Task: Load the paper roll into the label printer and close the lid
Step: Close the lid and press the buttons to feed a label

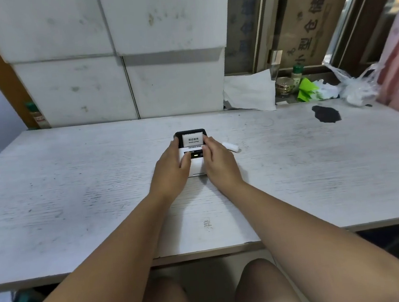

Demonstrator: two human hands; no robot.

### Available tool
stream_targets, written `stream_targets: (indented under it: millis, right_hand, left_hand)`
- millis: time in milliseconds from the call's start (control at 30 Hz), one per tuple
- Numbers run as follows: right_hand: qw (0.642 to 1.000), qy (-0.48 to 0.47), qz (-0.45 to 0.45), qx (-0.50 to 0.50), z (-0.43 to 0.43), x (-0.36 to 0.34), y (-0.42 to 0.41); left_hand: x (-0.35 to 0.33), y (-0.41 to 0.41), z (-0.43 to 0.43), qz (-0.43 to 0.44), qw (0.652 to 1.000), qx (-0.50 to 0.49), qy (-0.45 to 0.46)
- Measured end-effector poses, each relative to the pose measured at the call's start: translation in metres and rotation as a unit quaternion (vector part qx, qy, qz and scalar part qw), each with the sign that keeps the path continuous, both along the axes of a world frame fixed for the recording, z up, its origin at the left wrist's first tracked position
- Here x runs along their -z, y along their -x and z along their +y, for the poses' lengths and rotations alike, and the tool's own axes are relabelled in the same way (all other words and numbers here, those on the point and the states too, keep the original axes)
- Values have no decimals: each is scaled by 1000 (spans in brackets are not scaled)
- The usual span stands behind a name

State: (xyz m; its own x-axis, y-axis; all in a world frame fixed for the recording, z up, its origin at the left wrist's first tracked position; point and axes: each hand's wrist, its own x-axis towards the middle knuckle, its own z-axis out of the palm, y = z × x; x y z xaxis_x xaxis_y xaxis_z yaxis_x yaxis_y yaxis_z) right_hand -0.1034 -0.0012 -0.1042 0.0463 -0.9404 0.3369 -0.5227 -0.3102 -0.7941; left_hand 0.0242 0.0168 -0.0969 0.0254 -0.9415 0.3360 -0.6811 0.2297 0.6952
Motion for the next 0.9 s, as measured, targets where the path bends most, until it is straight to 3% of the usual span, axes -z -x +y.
stream_targets:
  millis: [533,900]
  right_hand:
    - [985,-55,160,-19,13,-37,11]
    - [990,-53,131,-12,9,-27,11]
  left_hand:
    - [-10,-4,-6,-107,993,-1,-51]
    - [-11,1,4,-169,981,-47,-79]
